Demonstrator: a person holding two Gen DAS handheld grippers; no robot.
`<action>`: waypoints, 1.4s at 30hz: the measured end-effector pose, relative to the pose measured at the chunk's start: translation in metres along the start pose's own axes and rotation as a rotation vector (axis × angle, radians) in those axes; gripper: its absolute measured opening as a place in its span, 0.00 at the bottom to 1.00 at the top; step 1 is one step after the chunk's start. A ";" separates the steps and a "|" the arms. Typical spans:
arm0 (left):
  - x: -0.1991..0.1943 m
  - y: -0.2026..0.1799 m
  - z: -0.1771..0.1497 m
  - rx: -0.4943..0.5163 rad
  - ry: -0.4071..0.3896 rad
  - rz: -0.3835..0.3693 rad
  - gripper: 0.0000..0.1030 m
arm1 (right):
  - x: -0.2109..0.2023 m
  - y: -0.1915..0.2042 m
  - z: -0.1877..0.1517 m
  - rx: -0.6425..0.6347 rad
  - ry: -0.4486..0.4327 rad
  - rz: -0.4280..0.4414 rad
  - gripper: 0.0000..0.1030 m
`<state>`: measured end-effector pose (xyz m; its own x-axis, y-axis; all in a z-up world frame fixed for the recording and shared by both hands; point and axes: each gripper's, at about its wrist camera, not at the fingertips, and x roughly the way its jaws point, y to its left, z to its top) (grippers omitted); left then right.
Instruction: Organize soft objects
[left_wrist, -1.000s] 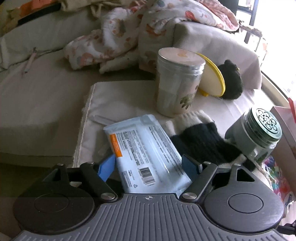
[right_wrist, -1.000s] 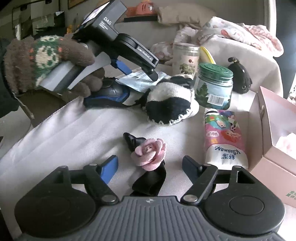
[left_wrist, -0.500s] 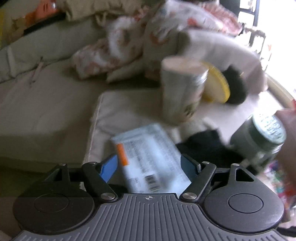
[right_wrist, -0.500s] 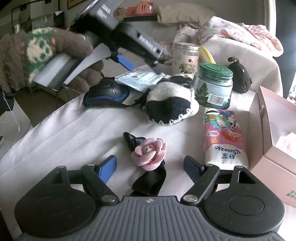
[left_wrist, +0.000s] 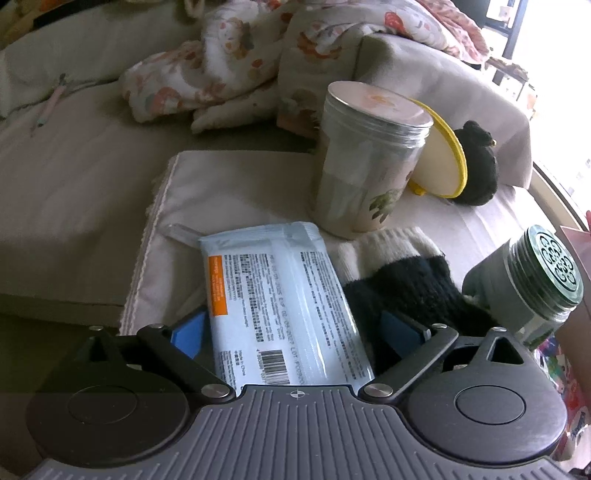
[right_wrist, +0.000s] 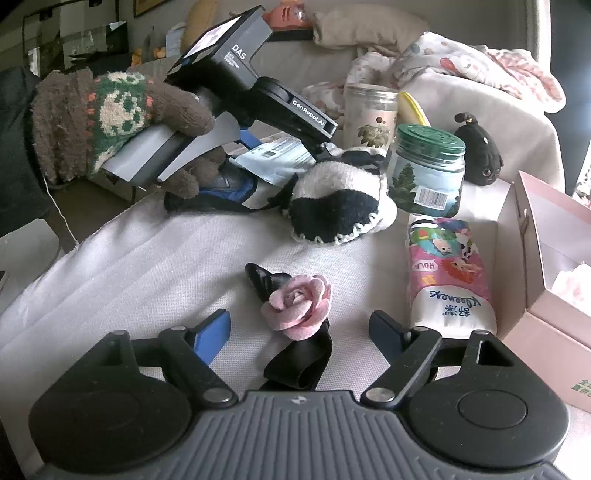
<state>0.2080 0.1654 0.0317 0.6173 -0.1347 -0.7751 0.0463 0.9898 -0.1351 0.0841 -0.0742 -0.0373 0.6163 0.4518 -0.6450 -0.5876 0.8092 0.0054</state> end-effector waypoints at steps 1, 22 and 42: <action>-0.001 0.000 -0.001 0.004 -0.004 -0.004 0.94 | 0.000 -0.001 0.000 0.004 -0.002 -0.001 0.80; -0.087 0.020 0.025 -0.013 -0.230 -0.181 0.19 | -0.063 -0.018 0.072 -0.073 -0.105 -0.034 0.27; -0.116 0.054 -0.077 -0.134 -0.105 -0.023 0.22 | -0.017 -0.014 0.017 -0.108 0.035 -0.020 0.48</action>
<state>0.0783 0.2313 0.0671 0.6964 -0.1443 -0.7030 -0.0393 0.9705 -0.2380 0.0907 -0.0867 -0.0138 0.6107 0.4215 -0.6703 -0.6300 0.7715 -0.0889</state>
